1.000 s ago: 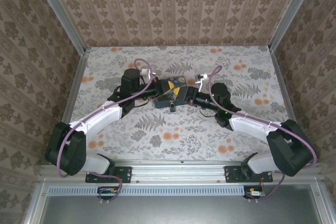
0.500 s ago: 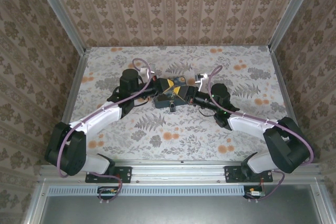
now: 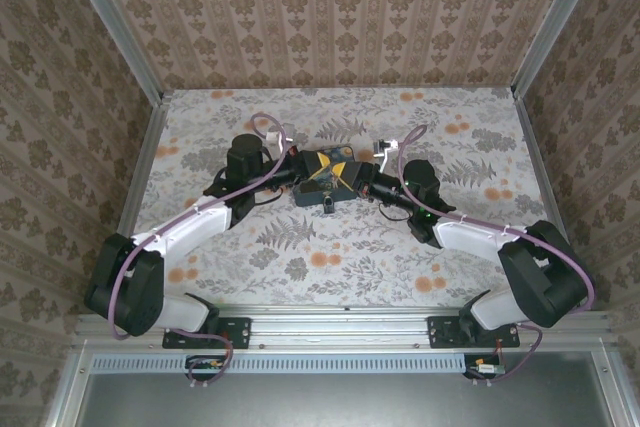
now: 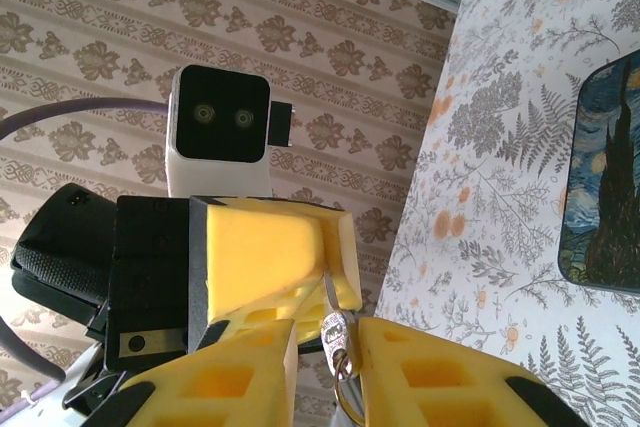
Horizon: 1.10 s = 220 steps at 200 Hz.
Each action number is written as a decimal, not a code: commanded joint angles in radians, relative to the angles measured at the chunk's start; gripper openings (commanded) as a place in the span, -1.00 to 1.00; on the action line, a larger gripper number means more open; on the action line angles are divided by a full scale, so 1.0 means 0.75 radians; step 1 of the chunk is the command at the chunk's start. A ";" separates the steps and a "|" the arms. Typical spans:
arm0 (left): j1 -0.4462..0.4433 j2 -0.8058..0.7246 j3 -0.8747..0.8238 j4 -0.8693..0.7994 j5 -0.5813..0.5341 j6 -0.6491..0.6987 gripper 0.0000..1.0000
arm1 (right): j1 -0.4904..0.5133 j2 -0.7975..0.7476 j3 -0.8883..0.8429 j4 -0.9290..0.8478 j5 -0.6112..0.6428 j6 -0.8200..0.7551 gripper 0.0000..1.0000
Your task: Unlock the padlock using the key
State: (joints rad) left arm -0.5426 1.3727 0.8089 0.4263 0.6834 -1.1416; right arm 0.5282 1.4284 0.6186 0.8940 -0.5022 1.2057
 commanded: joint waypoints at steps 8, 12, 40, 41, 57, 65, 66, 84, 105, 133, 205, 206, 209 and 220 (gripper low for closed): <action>0.004 -0.023 -0.022 0.077 0.008 -0.030 -1.00 | 0.007 0.028 0.014 0.073 -0.009 0.005 -0.51; 0.004 -0.022 -0.022 0.079 0.007 -0.032 -1.00 | 0.007 0.032 0.015 0.070 -0.007 0.004 -0.51; 0.004 -0.028 -0.031 0.086 -0.001 -0.043 -1.00 | 0.012 0.060 0.026 0.102 -0.019 0.011 -0.53; 0.004 -0.028 -0.030 0.085 -0.001 -0.043 -1.00 | 0.012 0.061 0.026 0.102 -0.019 0.012 -0.53; 0.004 -0.028 -0.033 0.088 -0.003 -0.046 -1.00 | 0.016 0.072 0.040 0.106 -0.030 0.015 -0.54; 0.004 -0.028 -0.035 0.093 -0.005 -0.047 -1.00 | 0.018 0.074 0.044 0.110 -0.030 0.015 -0.55; 0.004 -0.027 -0.036 0.092 -0.005 -0.048 -1.00 | 0.019 0.076 0.043 0.111 -0.030 0.015 -0.55; 0.004 -0.024 -0.038 0.100 -0.005 -0.051 -1.00 | 0.021 0.080 0.039 0.127 -0.033 0.021 -0.61; 0.004 -0.022 -0.041 0.105 -0.006 -0.054 -1.00 | 0.022 0.079 0.033 0.144 -0.032 0.025 -0.67; 0.006 -0.020 -0.049 0.118 -0.021 -0.063 -1.00 | 0.022 0.084 0.027 0.183 -0.040 0.040 -0.78; 0.008 -0.038 -0.081 0.071 -0.046 -0.038 -1.00 | 0.021 0.046 -0.027 0.265 0.002 0.034 -1.00; 0.008 -0.039 -0.081 0.069 -0.067 -0.037 -1.00 | 0.020 0.045 -0.029 0.264 0.002 0.034 -1.00; 0.008 -0.043 -0.083 0.063 -0.089 -0.035 -1.00 | 0.020 0.042 -0.032 0.263 0.008 0.033 -1.00; 0.008 -0.052 -0.093 0.059 -0.109 -0.026 -1.00 | 0.020 0.032 -0.036 0.258 0.013 0.022 -1.00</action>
State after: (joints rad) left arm -0.5426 1.3678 0.7635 0.4900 0.6624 -1.1786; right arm 0.5381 1.4902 0.6018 1.0084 -0.5056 1.2385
